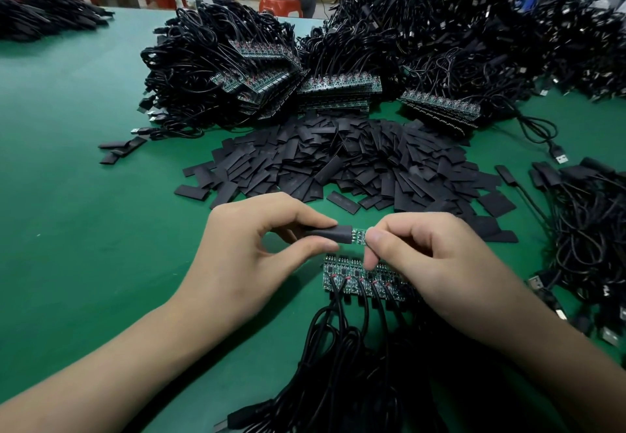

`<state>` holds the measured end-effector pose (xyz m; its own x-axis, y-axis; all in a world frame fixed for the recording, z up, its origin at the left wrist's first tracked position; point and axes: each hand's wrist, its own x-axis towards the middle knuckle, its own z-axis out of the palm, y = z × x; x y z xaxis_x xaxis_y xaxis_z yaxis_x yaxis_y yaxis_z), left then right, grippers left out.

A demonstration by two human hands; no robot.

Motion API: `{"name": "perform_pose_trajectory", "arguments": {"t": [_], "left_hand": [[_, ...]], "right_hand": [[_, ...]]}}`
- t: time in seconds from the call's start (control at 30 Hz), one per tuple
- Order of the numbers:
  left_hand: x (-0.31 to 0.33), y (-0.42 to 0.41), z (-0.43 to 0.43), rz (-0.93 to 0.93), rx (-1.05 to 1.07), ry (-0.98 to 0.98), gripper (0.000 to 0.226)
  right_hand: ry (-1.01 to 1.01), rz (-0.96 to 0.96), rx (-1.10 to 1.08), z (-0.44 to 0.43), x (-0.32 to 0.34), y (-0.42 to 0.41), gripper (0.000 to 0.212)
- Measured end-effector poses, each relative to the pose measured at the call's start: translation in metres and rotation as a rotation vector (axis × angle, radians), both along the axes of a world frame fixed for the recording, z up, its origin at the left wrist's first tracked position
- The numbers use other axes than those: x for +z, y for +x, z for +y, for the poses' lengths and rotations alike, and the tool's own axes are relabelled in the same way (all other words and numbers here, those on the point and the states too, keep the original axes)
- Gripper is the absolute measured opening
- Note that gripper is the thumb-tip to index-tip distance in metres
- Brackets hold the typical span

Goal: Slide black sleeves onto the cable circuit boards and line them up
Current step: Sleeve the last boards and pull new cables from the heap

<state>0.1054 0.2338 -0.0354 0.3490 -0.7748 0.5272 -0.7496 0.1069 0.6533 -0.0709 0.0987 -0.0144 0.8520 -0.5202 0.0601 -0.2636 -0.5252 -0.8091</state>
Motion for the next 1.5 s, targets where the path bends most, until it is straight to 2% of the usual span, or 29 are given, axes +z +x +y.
{"name": "perform_pose_trajectory", "arguments": {"t": [0.1, 0.17, 0.27, 0.37, 0.5, 0.8, 0.97, 1.1, 1.27, 1.5], "left_hand": [[0.001, 0.004, 0.001, -0.161, -0.042, 0.014, 0.019], [0.001, 0.006, 0.001, -0.238, -0.060, 0.005, 0.019], [0.000, 0.007, 0.000, -0.316, -0.061, -0.028, 0.019], [-0.001, 0.008, 0.001, -0.347, -0.067, -0.035, 0.019], [-0.002, 0.006, 0.001, -0.261, -0.096, -0.023, 0.022], [-0.002, 0.000, -0.001, -0.153, -0.076, -0.051, 0.019], [0.000, -0.001, -0.001, -0.131, -0.037, -0.077, 0.019], [-0.001, -0.001, 0.000, -0.154, -0.089, -0.066, 0.020], [-0.003, -0.003, 0.001, -0.192, -0.130, -0.060, 0.020], [0.000, -0.004, 0.000, -0.102, -0.178, -0.061, 0.018]], "right_hand": [[-0.019, 0.025, 0.003, 0.001, -0.002, 0.001, 0.033], [0.073, 0.014, 0.012, 0.000, -0.002, 0.001, 0.032], [0.202, 0.012, 0.022, -0.003, -0.003, 0.002, 0.035], [0.198, 0.011, 0.025, -0.003, -0.005, 0.002, 0.035], [0.074, 0.030, 0.041, 0.001, -0.004, 0.003, 0.030], [0.034, 0.022, 0.035, 0.000, 0.002, 0.001, 0.022], [0.231, -0.025, 0.067, -0.012, 0.007, -0.002, 0.021], [0.239, 0.003, 0.116, -0.011, 0.005, -0.002, 0.027], [0.278, 0.005, 0.155, -0.010, 0.001, -0.001, 0.025], [0.341, 0.016, 0.220, -0.016, 0.007, -0.004, 0.022]]}}
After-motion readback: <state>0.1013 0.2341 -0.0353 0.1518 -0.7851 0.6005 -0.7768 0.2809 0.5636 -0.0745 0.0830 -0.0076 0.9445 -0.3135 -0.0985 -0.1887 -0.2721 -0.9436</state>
